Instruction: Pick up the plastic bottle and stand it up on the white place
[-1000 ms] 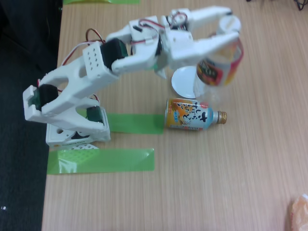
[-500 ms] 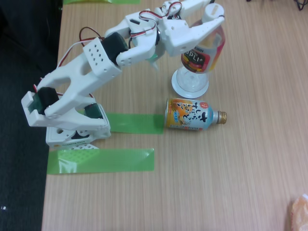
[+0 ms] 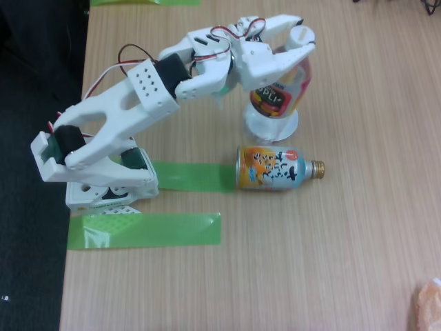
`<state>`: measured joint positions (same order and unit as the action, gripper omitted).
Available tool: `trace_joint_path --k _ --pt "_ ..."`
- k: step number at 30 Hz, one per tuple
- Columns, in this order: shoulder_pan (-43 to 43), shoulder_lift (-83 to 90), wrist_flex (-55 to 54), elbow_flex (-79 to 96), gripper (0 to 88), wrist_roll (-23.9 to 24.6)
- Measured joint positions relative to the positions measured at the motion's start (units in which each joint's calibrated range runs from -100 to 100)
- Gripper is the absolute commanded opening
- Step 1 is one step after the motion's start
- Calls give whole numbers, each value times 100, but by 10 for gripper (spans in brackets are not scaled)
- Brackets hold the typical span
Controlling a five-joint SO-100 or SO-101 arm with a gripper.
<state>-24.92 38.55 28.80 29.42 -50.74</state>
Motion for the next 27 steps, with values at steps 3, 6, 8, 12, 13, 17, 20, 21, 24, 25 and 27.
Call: trace_joint_path --k 3,6,8,12,13,17,20,21,24,25,27 --pt "-261 0 -127 9 115 0" --pt "-396 0 -459 18 115 0" --pt "-433 -25 -620 18 115 0" --pt "-501 -219 -892 18 117 0" --pt "-501 -261 -986 18 117 0" --pt "-501 -455 -1470 90 117 0" --pt "-493 -598 -1716 181 116 0" --pt "-486 -606 -1759 217 116 0" --pt "-486 -606 -1818 434 115 0" --pt "-486 -606 -1818 542 115 0" --pt "-486 -606 -1818 732 115 0"
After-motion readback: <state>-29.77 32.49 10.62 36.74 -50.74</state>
